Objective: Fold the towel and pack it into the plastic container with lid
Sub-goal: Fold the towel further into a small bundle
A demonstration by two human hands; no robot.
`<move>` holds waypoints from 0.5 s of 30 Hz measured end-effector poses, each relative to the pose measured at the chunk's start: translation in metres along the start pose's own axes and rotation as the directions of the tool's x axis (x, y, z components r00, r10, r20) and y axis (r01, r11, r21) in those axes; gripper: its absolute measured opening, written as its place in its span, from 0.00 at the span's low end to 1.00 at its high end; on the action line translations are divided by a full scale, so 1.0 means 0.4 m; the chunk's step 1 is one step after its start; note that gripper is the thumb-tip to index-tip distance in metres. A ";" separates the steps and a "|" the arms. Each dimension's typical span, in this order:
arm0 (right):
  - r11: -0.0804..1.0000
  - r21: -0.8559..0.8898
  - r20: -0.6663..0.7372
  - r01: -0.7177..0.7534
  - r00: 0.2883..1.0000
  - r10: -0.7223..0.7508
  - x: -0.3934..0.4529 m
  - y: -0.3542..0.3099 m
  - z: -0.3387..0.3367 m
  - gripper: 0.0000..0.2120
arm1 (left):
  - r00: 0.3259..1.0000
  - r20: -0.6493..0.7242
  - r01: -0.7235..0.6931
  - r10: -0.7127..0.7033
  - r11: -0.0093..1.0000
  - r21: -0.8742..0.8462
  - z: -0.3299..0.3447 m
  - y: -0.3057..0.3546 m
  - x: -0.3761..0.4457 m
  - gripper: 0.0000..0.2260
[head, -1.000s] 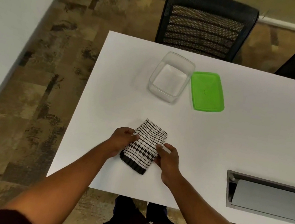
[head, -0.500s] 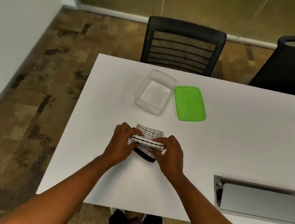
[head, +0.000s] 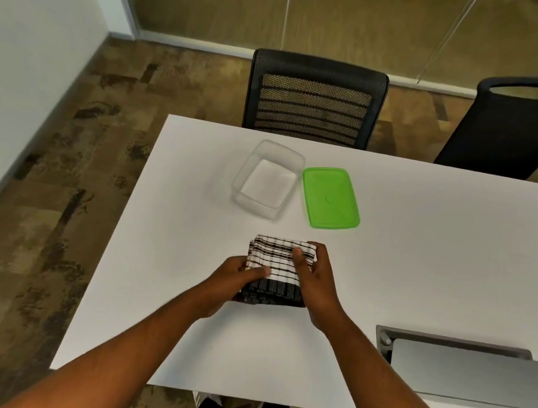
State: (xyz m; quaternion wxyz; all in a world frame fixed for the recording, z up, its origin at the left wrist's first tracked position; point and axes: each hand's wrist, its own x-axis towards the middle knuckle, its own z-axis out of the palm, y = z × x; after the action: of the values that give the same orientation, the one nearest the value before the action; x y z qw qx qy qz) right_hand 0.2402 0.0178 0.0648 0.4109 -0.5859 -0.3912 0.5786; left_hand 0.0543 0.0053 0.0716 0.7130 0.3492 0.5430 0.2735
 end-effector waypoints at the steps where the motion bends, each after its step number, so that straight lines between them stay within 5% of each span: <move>1: 0.997 0.048 -0.011 -0.059 0.998 0.060 0.002 -0.001 -0.008 0.18 | 0.999 0.032 0.006 -0.006 1.000 -0.010 0.006 -0.003 0.004 0.12; 4: 0.927 0.278 0.203 -0.253 0.958 0.201 0.007 0.007 -0.048 0.25 | 1.000 0.023 -0.013 0.017 0.990 -0.142 0.018 -0.006 0.023 0.13; 7: 0.884 0.269 0.395 -0.382 0.881 0.260 0.003 0.022 -0.081 0.22 | 0.998 -0.041 -0.046 0.042 0.994 -0.102 0.028 -0.011 0.033 0.14; 15: 0.947 0.110 0.189 -0.301 0.942 0.278 0.026 0.031 -0.115 0.15 | 0.925 -0.376 -0.021 0.056 0.995 0.095 0.068 -0.022 0.065 0.17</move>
State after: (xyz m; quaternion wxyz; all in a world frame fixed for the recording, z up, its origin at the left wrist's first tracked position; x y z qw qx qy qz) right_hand 0.2863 0.0218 0.0491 0.3253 -0.5557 -0.2937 0.7065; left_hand 0.0874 0.0145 0.0541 0.5730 0.3319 0.6750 0.3253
